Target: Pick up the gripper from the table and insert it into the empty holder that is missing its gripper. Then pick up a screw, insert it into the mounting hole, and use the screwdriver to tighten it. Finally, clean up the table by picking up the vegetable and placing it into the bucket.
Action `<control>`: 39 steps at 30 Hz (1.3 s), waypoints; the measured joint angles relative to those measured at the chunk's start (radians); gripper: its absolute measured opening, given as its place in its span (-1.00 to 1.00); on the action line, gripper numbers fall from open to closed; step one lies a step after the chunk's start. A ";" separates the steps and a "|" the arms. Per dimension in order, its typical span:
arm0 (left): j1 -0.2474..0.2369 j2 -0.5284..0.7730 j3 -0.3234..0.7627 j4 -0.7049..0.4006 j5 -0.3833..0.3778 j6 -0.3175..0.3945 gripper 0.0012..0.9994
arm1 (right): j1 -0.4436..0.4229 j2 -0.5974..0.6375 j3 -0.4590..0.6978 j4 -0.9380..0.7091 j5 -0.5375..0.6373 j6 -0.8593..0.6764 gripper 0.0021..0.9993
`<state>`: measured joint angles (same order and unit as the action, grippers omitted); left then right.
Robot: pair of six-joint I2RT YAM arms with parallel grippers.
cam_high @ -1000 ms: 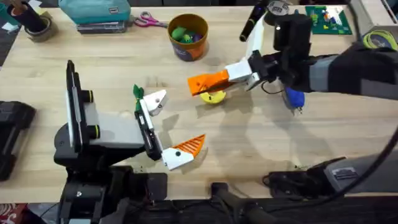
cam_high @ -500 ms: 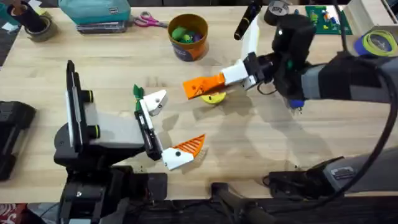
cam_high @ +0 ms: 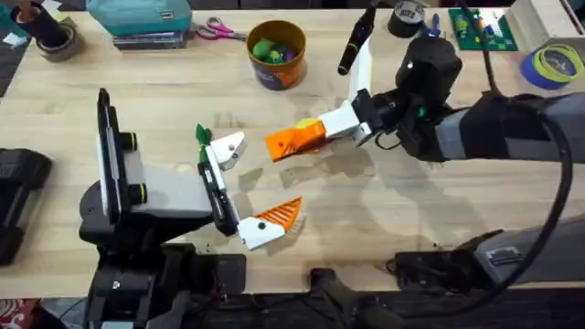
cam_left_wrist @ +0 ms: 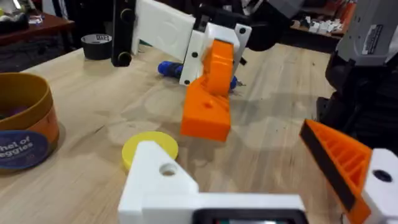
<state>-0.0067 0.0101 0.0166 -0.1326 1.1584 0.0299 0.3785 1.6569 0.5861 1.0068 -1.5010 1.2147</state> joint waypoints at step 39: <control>0.000 0.000 0.000 0.000 0.000 0.000 0.97 | 0.122 0.134 0.002 0.256 0.065 0.155 -0.99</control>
<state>-0.0067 0.0101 0.0166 -0.1326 1.1584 0.0299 0.5002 1.7909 0.5884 1.2628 -1.4364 1.3701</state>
